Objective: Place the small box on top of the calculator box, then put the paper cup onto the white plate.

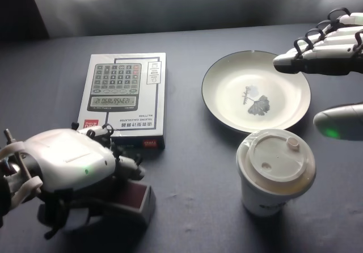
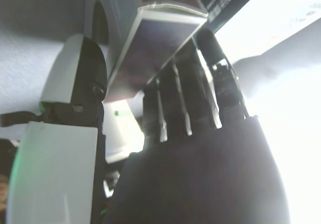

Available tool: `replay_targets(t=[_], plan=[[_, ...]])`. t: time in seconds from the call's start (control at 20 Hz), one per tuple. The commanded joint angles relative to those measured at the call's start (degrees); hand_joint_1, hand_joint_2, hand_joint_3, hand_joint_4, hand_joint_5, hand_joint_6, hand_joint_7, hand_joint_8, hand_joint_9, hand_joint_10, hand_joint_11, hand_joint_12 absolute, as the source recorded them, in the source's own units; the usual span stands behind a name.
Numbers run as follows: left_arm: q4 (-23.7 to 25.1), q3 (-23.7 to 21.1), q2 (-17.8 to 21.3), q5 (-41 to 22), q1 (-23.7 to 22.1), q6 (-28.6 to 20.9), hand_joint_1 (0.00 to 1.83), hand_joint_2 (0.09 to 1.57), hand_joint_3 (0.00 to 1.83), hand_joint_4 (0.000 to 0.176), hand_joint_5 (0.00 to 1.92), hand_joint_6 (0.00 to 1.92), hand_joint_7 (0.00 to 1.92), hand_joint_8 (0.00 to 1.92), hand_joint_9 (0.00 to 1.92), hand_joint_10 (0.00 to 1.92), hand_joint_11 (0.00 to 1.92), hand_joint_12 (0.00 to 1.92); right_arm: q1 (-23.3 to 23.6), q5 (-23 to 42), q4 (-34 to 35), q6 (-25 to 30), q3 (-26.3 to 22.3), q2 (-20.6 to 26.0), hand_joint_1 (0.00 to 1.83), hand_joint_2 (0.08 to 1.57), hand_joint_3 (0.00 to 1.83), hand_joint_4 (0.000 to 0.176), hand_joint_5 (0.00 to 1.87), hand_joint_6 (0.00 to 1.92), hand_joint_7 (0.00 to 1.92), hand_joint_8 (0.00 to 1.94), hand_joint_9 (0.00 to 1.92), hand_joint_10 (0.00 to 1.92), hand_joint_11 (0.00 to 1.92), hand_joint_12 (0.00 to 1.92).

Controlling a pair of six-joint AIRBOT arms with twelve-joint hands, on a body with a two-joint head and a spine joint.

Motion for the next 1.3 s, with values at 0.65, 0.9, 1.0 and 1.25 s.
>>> replay_targets(t=[0.65, 0.9, 1.0, 1.25], plan=[[0.07, 0.77, -1.04, -6.96, 1.90, 0.15, 1.18, 1.22, 0.00, 0.000, 0.65, 0.01, 0.81, 0.02, 0.68, 0.23, 0.07, 1.31, 0.55, 5.30, 1.32, 0.07, 0.13, 0.66, 0.11, 1.29, 0.00, 0.000, 0.23, 0.00, 0.26, 0.00, 0.24, 0.01, 0.00, 0.74], [-0.31, 0.81, -1.04, -7.13, 2.35, 0.15, 1.36, 1.19, 0.00, 0.000, 0.80, 0.99, 0.88, 1.29, 0.73, 1.50, 0.45, 1.49, 0.52, 5.28, 1.32, 0.06, 0.13, 0.65, 0.17, 1.27, 0.00, 0.000, 0.27, 0.00, 0.29, 0.00, 0.26, 0.00, 0.00, 0.81], [-0.55, 0.81, -1.04, -7.13, 2.35, 0.15, 1.36, 1.18, 0.00, 0.000, 0.89, 0.81, 0.89, 1.29, 0.75, 1.54, 0.45, 1.49, 0.49, 5.28, 1.32, 0.05, 0.13, 0.65, 0.07, 1.30, 0.00, 0.000, 0.24, 0.00, 0.26, 0.00, 0.22, 0.00, 0.00, 0.69], [-1.00, 1.10, -0.55, -6.90, -0.43, 0.24, 1.24, 1.19, 0.00, 0.000, 0.88, 0.88, 0.86, 1.46, 0.79, 1.42, 0.48, 1.52, 0.43, 5.24, 1.32, -0.09, 0.13, 0.65, 0.12, 1.29, 0.00, 0.000, 0.24, 0.00, 0.27, 0.00, 0.24, 0.00, 0.00, 0.71]])
